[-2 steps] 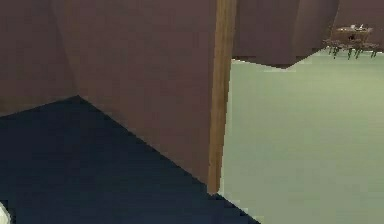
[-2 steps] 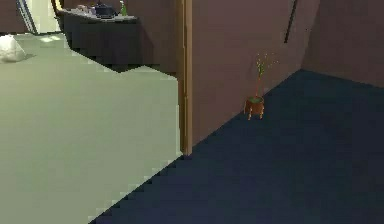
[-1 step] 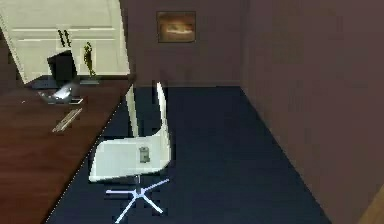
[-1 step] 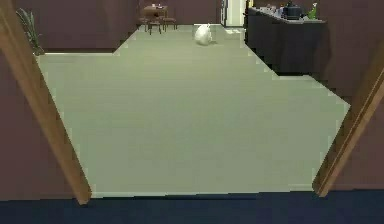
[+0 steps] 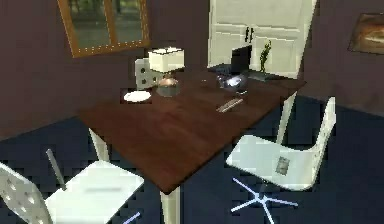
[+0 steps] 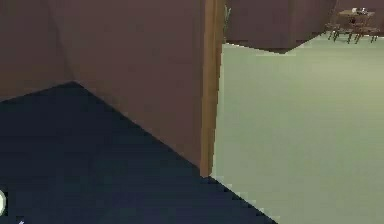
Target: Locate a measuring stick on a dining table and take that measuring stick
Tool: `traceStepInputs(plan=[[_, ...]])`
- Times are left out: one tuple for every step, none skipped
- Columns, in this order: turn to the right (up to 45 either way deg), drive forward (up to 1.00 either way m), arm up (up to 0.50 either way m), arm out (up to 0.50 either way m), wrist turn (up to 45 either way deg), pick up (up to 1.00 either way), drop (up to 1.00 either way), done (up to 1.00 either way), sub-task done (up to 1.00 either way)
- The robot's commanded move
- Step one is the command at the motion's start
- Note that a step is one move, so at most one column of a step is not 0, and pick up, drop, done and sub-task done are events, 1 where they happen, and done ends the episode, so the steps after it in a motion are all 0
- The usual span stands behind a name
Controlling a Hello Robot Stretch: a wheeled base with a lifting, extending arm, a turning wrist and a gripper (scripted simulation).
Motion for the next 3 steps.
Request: traceStepInputs(plan=[[-45.0,0.0,0.0,0.0,0.0,0.0,0.0,0.0,0.0],[-33.0,0.0,0.0,0.0,0.0,0.0,0.0,0.0,0.0],[-3.0,0.0,0.0,0.0,0.0,0.0,0.0,0.0,0.0]])
